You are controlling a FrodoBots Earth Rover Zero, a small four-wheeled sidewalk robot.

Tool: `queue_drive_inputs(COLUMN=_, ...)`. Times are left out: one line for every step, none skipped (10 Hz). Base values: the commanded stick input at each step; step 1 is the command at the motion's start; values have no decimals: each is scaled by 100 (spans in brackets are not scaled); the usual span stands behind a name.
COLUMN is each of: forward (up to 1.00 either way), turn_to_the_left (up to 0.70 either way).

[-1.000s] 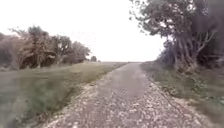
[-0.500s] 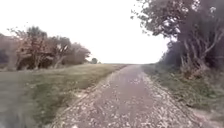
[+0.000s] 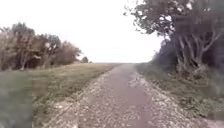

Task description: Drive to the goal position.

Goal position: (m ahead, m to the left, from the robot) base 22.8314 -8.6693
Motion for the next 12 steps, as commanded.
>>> queue_drive_inputs(forward=100, turn_to_the_left=0)
queue_drive_inputs(forward=100, turn_to_the_left=0)
queue_drive_inputs(forward=100, turn_to_the_left=0)
queue_drive_inputs(forward=100, turn_to_the_left=0)
queue_drive_inputs(forward=100, turn_to_the_left=-2)
queue_drive_inputs(forward=100, turn_to_the_left=-4)
queue_drive_inputs(forward=100, turn_to_the_left=-30)
queue_drive_inputs(forward=100, turn_to_the_left=-34)
queue_drive_inputs(forward=100, turn_to_the_left=-39)
queue_drive_inputs(forward=100, turn_to_the_left=-39)
queue_drive_inputs(forward=100, turn_to_the_left=-27)
queue_drive_inputs(forward=100, turn_to_the_left=-18)
